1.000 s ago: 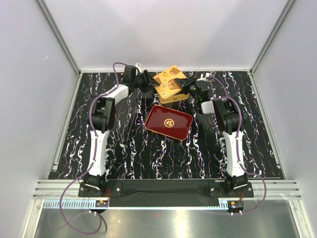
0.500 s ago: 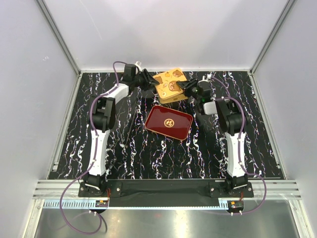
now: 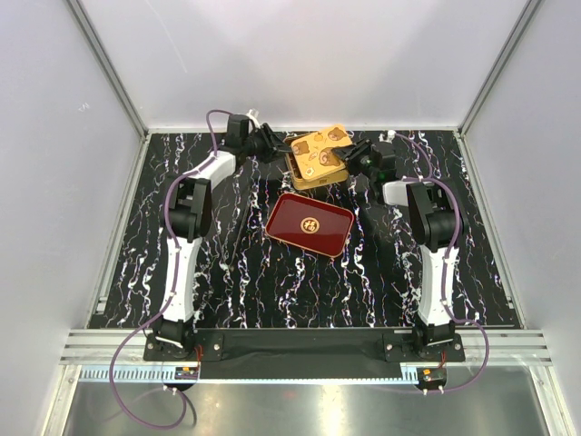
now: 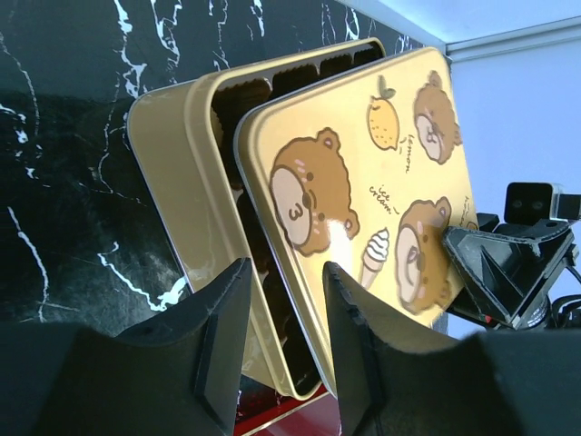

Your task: Pack the chocolate

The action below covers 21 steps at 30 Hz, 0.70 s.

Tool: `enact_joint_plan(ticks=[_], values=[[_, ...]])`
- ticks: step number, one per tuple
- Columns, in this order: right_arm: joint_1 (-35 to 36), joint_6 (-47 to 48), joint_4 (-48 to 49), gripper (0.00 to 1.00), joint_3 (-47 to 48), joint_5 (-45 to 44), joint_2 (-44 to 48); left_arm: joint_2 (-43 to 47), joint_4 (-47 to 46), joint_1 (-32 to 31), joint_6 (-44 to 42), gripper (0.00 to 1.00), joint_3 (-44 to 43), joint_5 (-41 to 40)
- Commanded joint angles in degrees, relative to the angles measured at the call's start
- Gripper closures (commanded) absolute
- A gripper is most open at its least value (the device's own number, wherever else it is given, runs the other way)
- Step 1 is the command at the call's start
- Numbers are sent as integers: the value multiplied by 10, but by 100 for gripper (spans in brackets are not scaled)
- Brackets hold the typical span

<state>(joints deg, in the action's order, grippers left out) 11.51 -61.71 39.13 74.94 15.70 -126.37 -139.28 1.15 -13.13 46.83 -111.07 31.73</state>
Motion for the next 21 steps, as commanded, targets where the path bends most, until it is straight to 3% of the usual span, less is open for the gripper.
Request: enact_joint_plan(ticks=[1, 5, 11, 21], values=[[-2, 32, -30, 56, 11, 15, 38, -6, -12, 5, -3, 58, -24, 1], [-3, 41, -64, 57, 17, 25, 37, -6, -13, 6, -4, 58, -23, -1], [-10, 16, -49, 70, 5, 36, 24, 0, -12, 6, -9, 57, -13, 4], [-28, 12, -74, 57, -14, 58, 21, 17, 0, 6, -22, 55, -4, 2]])
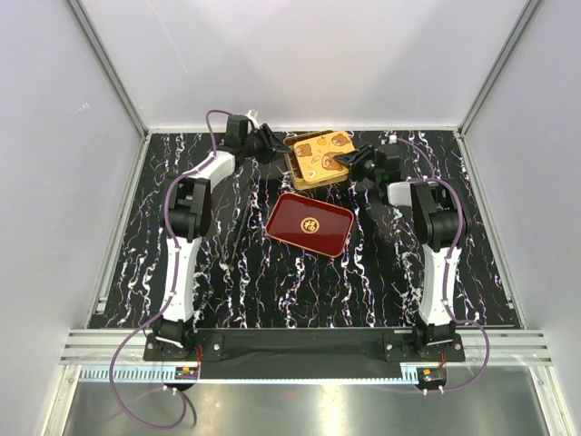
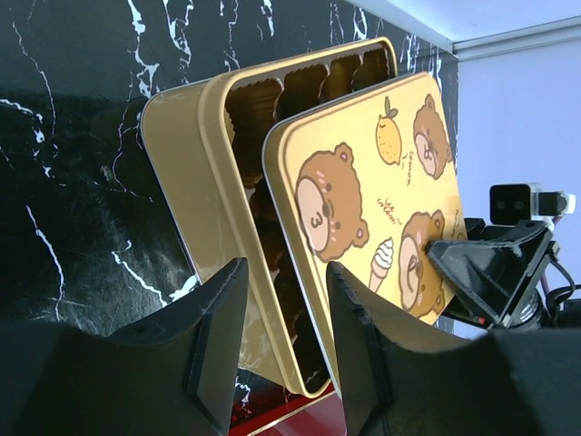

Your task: Pack the chocolate

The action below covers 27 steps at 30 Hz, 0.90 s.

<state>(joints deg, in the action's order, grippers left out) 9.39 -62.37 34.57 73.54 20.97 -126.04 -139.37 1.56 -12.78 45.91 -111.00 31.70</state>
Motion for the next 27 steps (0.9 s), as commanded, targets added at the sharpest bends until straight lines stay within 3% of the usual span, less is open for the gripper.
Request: enact_joint_plan(ticks=[1, 6, 13, 19, 21, 23, 27], values=[[-9, 29, -38, 56, 2, 6, 22, 19, -3, 2, -13, 55, -4, 0], [-11, 65, -107, 47, 20, -3, 42, 21, 3, 2, -19, 55, -2, -1], [-12, 108, -216, 44, 53, -15, 54, 24, 5, 2, -19, 55, 0, -1], [-12, 112, -234, 45, 56, -16, 60, 27, 3, 2, -17, 55, -1, -1], [-16, 89, -197, 55, 43, 4, 55, 28, 2, 2, -16, 55, -1, 2], [-19, 59, -94, 74, 15, 37, 48, 31, -2, 2, -14, 54, 1, 10], [-24, -29, 71, 94, 2, 73, 14, 39, -5, 2, -13, 52, 3, 14]])
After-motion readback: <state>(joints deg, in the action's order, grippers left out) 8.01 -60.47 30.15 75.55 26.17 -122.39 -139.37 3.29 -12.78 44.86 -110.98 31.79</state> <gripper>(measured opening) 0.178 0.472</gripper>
